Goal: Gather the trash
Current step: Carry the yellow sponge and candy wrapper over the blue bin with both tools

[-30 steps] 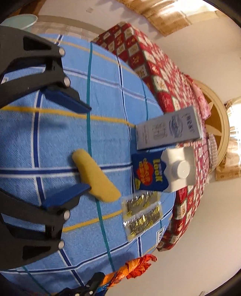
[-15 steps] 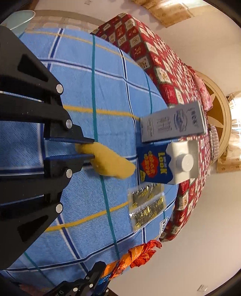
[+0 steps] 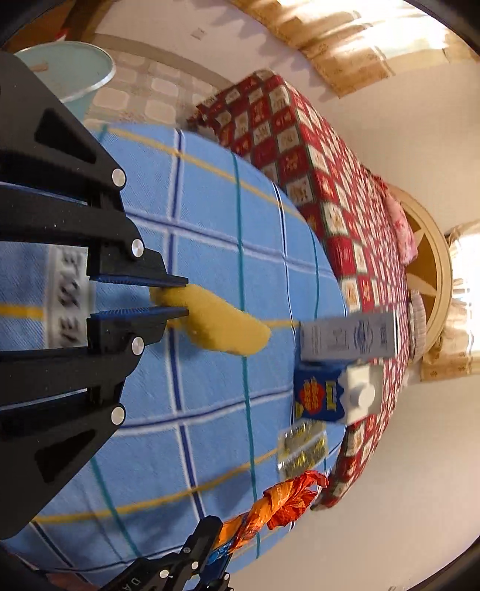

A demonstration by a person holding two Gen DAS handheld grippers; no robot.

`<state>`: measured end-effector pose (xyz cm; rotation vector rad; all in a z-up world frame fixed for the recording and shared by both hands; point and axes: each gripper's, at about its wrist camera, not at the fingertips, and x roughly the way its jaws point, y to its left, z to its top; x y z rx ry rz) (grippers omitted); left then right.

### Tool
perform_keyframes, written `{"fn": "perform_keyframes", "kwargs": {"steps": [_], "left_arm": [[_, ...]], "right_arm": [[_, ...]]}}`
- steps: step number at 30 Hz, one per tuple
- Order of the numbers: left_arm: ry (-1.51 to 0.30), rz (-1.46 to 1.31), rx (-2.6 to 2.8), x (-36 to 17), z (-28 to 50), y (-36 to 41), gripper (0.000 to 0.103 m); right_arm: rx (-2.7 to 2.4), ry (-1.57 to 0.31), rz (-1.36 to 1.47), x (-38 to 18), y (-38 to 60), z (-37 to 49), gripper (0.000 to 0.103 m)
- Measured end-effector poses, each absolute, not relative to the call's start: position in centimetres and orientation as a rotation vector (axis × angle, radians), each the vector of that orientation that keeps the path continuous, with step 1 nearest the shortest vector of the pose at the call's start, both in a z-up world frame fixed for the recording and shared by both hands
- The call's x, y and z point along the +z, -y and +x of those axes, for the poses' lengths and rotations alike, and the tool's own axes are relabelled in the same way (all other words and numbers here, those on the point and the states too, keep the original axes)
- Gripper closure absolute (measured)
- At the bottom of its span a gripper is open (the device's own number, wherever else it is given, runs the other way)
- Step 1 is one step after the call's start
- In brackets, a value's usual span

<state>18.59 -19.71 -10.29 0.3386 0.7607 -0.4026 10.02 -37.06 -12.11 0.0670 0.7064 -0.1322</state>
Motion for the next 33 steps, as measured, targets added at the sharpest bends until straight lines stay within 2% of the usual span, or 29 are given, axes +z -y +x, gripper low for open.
{"fn": "perform_keyframes", "kwargs": {"steps": [21,33], "left_arm": [[-0.740,0.279,-0.226,-8.9,14.2,6.6,0.093],[-0.732,0.266,-0.150,-8.7,12.9,1.6,0.093]], "right_arm": [[0.063,-0.680,-0.016,-11.4,25.3,10.4,0.080],[0.137,-0.670,-0.081,-11.2,20.7,10.2,0.080]]}}
